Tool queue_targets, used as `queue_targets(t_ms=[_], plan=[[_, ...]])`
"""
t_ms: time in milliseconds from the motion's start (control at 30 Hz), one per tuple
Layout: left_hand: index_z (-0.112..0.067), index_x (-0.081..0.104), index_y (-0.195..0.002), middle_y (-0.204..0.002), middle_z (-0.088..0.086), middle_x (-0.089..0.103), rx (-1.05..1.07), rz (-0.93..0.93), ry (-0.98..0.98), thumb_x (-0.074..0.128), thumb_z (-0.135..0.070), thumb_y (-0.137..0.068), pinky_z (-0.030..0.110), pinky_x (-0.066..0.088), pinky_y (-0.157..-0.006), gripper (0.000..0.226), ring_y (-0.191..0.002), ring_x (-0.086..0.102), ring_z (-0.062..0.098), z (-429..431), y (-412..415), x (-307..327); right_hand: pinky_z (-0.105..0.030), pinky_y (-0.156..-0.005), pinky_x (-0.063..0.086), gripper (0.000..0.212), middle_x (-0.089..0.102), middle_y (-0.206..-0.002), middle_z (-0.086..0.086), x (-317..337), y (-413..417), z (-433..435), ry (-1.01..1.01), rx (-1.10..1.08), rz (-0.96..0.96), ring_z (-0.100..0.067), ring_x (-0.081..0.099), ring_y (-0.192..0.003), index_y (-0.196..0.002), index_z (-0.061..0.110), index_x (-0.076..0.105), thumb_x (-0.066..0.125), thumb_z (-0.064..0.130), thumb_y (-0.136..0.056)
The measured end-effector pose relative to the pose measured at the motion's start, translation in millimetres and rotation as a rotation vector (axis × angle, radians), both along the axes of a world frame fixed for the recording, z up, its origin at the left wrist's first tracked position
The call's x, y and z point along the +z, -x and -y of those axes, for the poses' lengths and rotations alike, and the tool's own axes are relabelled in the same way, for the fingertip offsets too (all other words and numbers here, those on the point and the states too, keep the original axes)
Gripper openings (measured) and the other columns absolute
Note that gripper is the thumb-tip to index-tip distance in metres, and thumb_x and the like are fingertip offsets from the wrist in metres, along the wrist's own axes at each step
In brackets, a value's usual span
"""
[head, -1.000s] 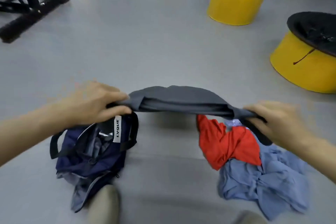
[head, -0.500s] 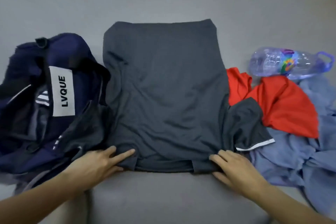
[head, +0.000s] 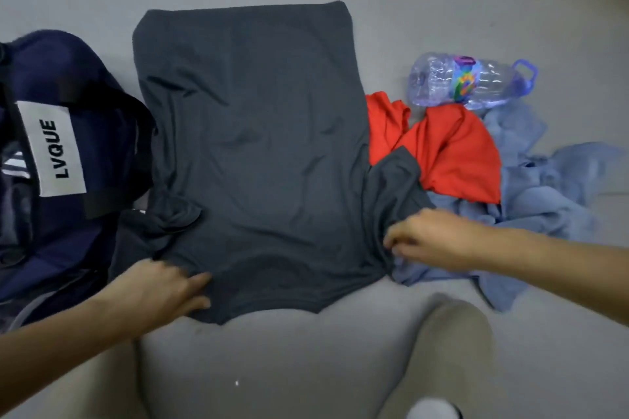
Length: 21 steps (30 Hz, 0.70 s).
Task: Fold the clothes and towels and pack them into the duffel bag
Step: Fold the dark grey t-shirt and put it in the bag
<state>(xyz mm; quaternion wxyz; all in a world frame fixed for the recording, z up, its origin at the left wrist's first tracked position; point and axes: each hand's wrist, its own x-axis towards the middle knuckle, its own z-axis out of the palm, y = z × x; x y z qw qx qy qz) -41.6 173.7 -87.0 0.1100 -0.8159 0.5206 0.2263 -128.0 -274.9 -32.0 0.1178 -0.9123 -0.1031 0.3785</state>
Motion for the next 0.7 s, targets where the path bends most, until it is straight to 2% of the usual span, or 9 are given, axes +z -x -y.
queue_targets(t_ms=[33, 67, 167, 233, 300, 400, 533, 633, 700], plan=[[-0.037, 0.07, -0.094, -0.066, -0.007, 0.064, -0.01, 0.051, 0.152, 0.008, -0.063, -0.101, 0.029, 0.047, -0.042, 0.067, -0.053, 0.064, 0.018, 22.2, 5.0, -3.1, -0.031, -0.085, 0.046, 0.023, 0.073, -0.11, 0.01, -1.6, -9.8, 13.8, 0.034, -0.103, 0.101, -0.018, 0.066, -0.102, -0.115, 0.032, 0.068, 0.058, 0.031, -0.094], [-0.031, 0.065, -0.084, -0.066, -0.007, 0.061, 0.001, 0.055, 0.268, 0.017, -0.058, -0.103, 0.029, 0.047, -0.04, 0.058, -0.052, 0.063, 0.02, 51.4, 11.8, -4.7, -0.031, -0.085, 0.046, 0.025, 0.073, -0.111, 0.008, -6.1, -18.8, 27.5, 0.048, -0.234, 0.192, -0.02, 0.067, -0.105, -0.118, 0.031, 0.067, 0.06, 0.03, -0.094], [-0.027, 0.062, -0.098, -0.081, -0.005, 0.061, 0.137, -0.036, 0.427, 0.039, -0.049, -0.097, 0.034, 0.049, -0.047, 0.032, -0.066, 0.066, 0.026, 164.6, 34.1, -1.5, -0.037, -0.09, 0.049, 0.043, 0.067, -0.123, 0.0, -26.4, -36.8, 58.2, 0.014, -0.571, 0.351, -0.027, 0.064, -0.109, -0.133, 0.028, 0.058, 0.067, 0.033, -0.091], [-0.027, 0.058, -0.118, -0.098, -0.002, 0.061, 0.367, -0.166, 0.478, 0.05, -0.044, -0.098, 0.042, 0.054, -0.061, 0.027, -0.083, 0.067, 0.03, 240.6, 45.5, 3.0, -0.038, -0.095, 0.048, 0.059, 0.058, -0.136, -0.004, -40.8, -44.5, 66.9, -0.035, -0.592, 0.397, -0.028, 0.061, -0.115, -0.144, 0.029, 0.048, 0.069, 0.033, -0.089], [-0.029, 0.052, -0.132, -0.112, -0.001, 0.06, 0.599, -0.302, 0.547, 0.057, -0.037, -0.097, 0.045, 0.053, -0.076, 0.036, -0.098, 0.065, 0.029, 302.2, 51.1, 1.8, -0.035, -0.097, 0.044, 0.067, 0.054, -0.143, -0.004, -50.9, -52.1, 70.5, -0.088, -0.581, 0.396, -0.028, 0.058, -0.12, -0.15, 0.032, 0.04, 0.069, 0.032, -0.09], [-0.029, 0.044, -0.144, -0.124, -0.002, 0.054, 0.746, -0.383, 0.616, 0.06, -0.034, -0.097, 0.045, 0.051, -0.088, 0.051, -0.109, 0.059, 0.026, 353.8, 60.3, -12.4, -0.032, -0.091, 0.042, 0.066, 0.059, -0.136, -0.005, -61.6, -64.4, 71.1, -0.094, -0.497, 0.373, -0.028, 0.057, -0.118, -0.152, 0.036, 0.037, 0.066, 0.028, -0.094], [-0.035, 0.029, -0.155, -0.135, -0.005, 0.045, 0.767, -0.376, 0.541, 0.061, -0.043, -0.095, 0.042, 0.051, -0.091, 0.068, -0.116, 0.05, 0.023, 360.7, 72.7, -35.2, -0.031, -0.084, 0.039, 0.056, 0.051, -0.101, 0.008, -66.7, -68.4, 72.7, -0.109, -0.433, 0.378, -0.025, 0.057, -0.112, -0.147, 0.04, 0.046, 0.062, 0.023, -0.096], [-0.038, 0.03, -0.153, -0.132, -0.005, 0.045, 0.754, -0.306, 0.505, 0.062, -0.056, -0.09, 0.039, 0.052, -0.085, 0.073, -0.111, 0.049, 0.021, 364.1, 76.7, -39.6, -0.032, -0.087, 0.042, 0.052, 0.058, -0.106, 0.004, -70.0, -71.4, 77.1, -0.148, -0.49, 0.389, -0.023, 0.057, -0.114, -0.141, 0.041, 0.053, 0.061, 0.019, -0.095], [-0.037, 0.039, -0.146, -0.122, -0.003, 0.05, 0.727, -0.247, 0.507, 0.062, -0.055, -0.09, 0.04, 0.053, -0.08, 0.063, -0.103, 0.051, 0.022, 371.1, 79.7, -38.4, -0.03, -0.083, 0.04, 0.052, 0.059, -0.107, 0.003, -72.5, -70.2, 76.0, -0.177, -0.512, 0.379, -0.022, 0.057, -0.111, -0.142, 0.043, 0.051, 0.062, 0.022, -0.095]])
